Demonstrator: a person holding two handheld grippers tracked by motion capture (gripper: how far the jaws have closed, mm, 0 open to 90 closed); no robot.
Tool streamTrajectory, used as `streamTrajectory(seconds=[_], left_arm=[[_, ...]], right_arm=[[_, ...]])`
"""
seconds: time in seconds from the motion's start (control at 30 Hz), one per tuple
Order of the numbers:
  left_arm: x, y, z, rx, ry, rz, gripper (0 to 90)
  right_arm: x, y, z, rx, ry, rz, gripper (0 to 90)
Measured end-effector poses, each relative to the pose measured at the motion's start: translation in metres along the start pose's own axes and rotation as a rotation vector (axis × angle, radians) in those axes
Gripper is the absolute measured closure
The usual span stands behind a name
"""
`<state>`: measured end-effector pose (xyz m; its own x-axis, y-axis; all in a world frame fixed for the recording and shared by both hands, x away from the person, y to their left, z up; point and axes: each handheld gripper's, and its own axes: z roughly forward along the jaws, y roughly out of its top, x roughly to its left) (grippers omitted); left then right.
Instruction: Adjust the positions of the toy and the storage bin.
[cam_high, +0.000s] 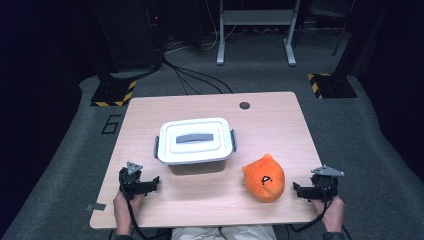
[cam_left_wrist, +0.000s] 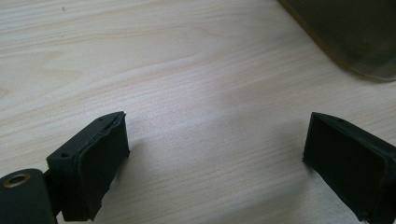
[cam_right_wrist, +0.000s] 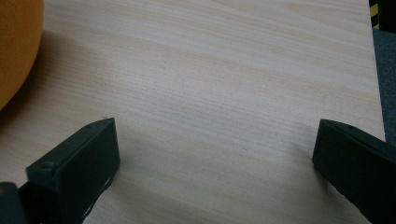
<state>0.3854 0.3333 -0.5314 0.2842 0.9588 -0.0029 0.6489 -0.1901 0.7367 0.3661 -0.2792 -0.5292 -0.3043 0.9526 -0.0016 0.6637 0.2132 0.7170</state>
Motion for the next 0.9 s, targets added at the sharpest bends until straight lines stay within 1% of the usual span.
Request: streamTrajectory(seconds=[0.17, 0.3, 0.33, 0.43, 0.47, 0.53, 0.6, 0.67, 0.73, 0.9], left_arm=[[0.0, 0.0, 0.0, 0.0, 0.001, 0.001, 6.6], [0.0, 0.0, 0.0, 0.001, 0.001, 0.0, 6.6], [0.0, 0.0, 0.0, 0.001, 0.001, 0.0, 6.7], [0.0, 0.0, 0.0, 0.0, 0.002, 0.0, 6.7], [0.0, 0.0, 0.0, -0.001, 0.002, 0.0, 6.7], [0.0, 0.0, 0.0, -0.001, 0.002, 0.0, 6.7], [0.0, 0.0, 0.0, -0.001, 0.002, 0.0, 6.7], [0.0, 0.0, 0.0, -0.001, 0.002, 0.0, 6.7], [0.0, 0.0, 0.0, 0.0, 0.005, 0.0, 6.7], [0.0, 0.0, 0.0, 0.001, 0.005, 0.0, 6.7]], right_arm=[[-0.001, 0.0, 0.0, 0.0, 0.002, -0.004, 0.0], [-0.002, 0.002, 0.0, 0.019, 0.007, -0.007, 0.0], [-0.002, 0.003, 0.0, 0.023, 0.004, 0.003, 0.0], [-0.001, 0.004, 0.0, 0.031, 0.001, 0.008, 0.0], [-0.001, 0.005, 0.0, 0.046, -0.002, 0.009, 0.0], [-0.001, 0.005, 0.0, 0.048, -0.003, 0.013, 0.0], [0.0, 0.006, -0.004, 0.04, -0.002, 0.032, 0.0], [-0.001, 0.007, -0.005, 0.036, -0.001, 0.026, 0.0], [0.002, 0.011, -0.011, 0.026, 0.017, 0.037, 0.0], [0.007, 0.017, -0.019, 0.013, 0.018, 0.03, 0.0]])
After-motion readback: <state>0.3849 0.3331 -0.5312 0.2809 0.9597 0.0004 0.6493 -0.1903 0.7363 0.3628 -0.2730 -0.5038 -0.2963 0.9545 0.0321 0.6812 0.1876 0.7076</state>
